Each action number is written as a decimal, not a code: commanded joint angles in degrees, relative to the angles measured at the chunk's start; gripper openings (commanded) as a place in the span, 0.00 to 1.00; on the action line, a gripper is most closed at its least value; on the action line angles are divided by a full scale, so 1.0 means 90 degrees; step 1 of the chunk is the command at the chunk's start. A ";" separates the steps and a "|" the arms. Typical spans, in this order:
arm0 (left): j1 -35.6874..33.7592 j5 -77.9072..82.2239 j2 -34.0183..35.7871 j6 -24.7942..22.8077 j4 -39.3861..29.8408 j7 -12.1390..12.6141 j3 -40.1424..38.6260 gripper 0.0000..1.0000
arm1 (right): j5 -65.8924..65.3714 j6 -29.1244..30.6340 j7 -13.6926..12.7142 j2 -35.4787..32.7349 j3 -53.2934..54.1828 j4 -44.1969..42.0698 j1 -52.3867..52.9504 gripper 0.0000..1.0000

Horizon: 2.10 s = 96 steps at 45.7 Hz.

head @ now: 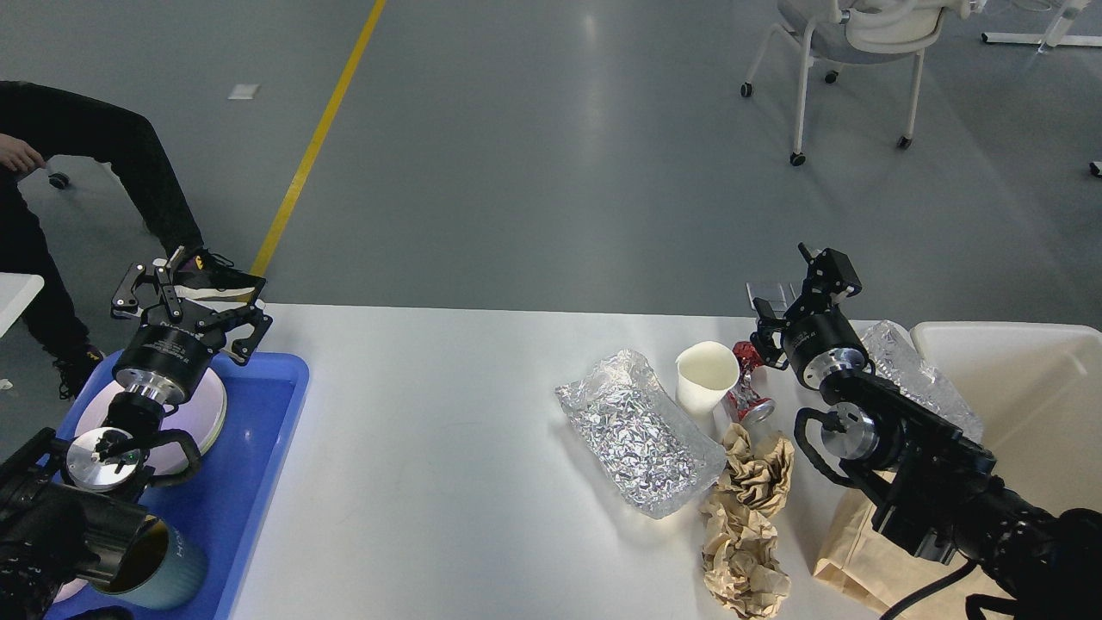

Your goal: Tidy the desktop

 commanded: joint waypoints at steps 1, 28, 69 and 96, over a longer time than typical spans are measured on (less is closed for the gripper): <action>0.0240 0.0001 -0.0139 -0.0194 0.0000 0.0004 0.0008 0.96 | 0.0000 0.0000 0.0000 -0.0001 0.0000 -0.0008 0.0000 1.00; 0.0289 -0.0029 -0.0315 -0.0243 0.0000 -0.0103 -0.0080 0.96 | 0.0000 0.0000 0.0000 -0.0001 0.0000 -0.0008 0.0000 1.00; 0.0289 -0.0029 -0.0315 -0.0252 0.0000 -0.0103 -0.0080 0.96 | 0.0000 0.0000 0.0000 -0.0001 0.0010 -0.0008 -0.0009 1.00; 0.0289 -0.0029 -0.0315 -0.0252 0.0000 -0.0103 -0.0080 0.96 | 0.0000 0.0049 -0.0059 -0.0020 0.0010 0.0079 -0.0039 1.00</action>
